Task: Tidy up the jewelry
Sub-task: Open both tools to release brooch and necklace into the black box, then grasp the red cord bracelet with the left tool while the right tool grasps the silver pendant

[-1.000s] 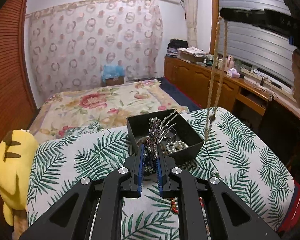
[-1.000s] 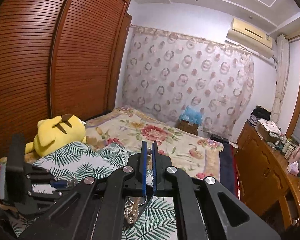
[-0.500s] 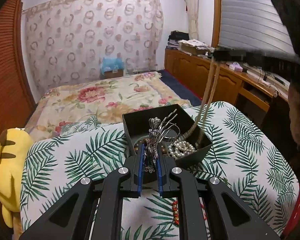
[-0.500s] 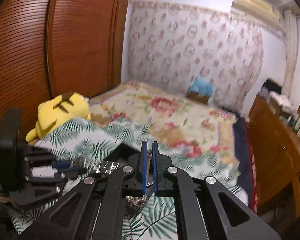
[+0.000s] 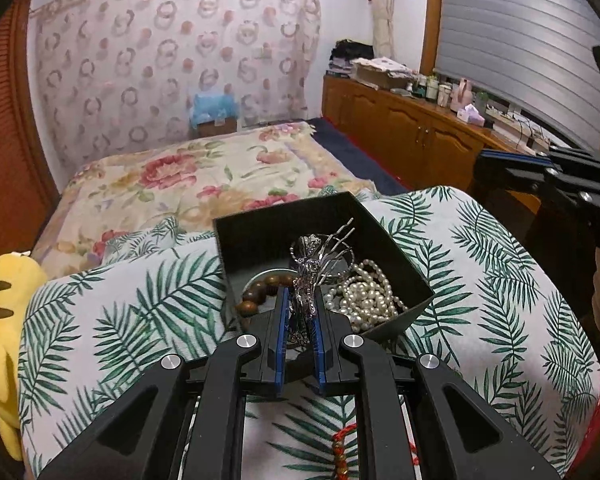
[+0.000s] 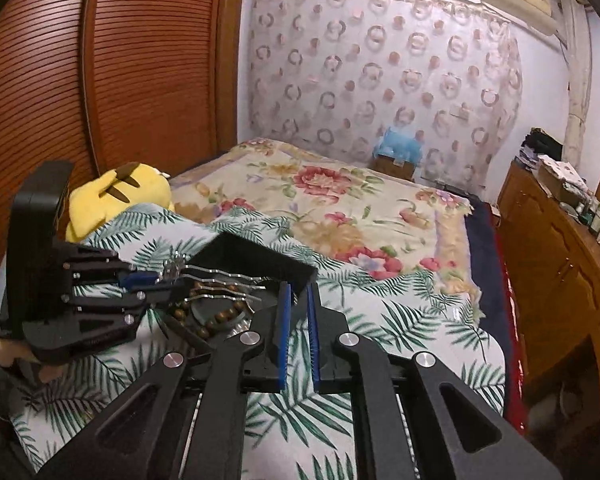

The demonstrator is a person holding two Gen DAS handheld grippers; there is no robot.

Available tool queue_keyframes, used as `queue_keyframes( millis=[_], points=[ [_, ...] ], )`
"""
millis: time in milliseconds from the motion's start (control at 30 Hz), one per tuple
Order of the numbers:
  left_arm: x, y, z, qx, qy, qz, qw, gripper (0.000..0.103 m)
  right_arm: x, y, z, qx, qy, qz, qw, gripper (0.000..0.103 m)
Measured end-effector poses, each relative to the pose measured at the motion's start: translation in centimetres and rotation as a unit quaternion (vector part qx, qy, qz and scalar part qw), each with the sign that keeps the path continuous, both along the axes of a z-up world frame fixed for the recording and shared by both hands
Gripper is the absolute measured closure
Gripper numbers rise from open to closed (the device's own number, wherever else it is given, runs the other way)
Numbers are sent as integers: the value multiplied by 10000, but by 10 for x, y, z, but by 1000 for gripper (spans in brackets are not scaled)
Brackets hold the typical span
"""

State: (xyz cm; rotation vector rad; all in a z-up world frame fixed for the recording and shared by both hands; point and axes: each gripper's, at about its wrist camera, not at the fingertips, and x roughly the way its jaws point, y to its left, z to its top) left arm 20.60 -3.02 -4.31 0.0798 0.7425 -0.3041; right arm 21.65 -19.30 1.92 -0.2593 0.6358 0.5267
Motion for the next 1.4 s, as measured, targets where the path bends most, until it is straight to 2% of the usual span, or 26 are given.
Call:
queue_keyframes(
  millis=[333, 467, 733, 933, 1000, 1067, 1100, 1200, 1400],
  points=[
    [8, -12, -2, 112, 70, -78, 9999, 93, 1, -19, -23, 33, 190, -124, 9997, 93],
    [6, -11, 1, 79, 4, -19, 10000, 89, -4, -18, -31, 59, 244, -77, 9997, 93],
    [-13, -3, 16, 95, -243, 0, 9997, 88, -22, -17, -51, 115, 434, 33, 9990, 93],
    [-43, 4, 19, 151, -446, -11, 9989, 79, -37, -19, -71, 101, 634, 108, 9979, 93],
    [-50, 6, 19, 149, -459, -23, 9988, 72, -41, -18, -75, 83, 685, 133, 9975, 93],
    [-58, 7, 16, 156, -461, -28, 9988, 71, -45, -17, -82, 80, 767, 167, 9969, 86],
    [-61, 8, 14, 167, -443, -34, 9989, 69, -47, -17, -85, 82, 806, 185, 9965, 81],
    [-68, 11, 8, 226, -394, -32, 9990, 61, -51, -15, -92, 28, 887, 239, 9958, 81],
    [-75, 18, -18, 324, -83, -19, 9994, 56, -59, -6, -104, -111, 1017, 389, 9940, 81]
  ],
)
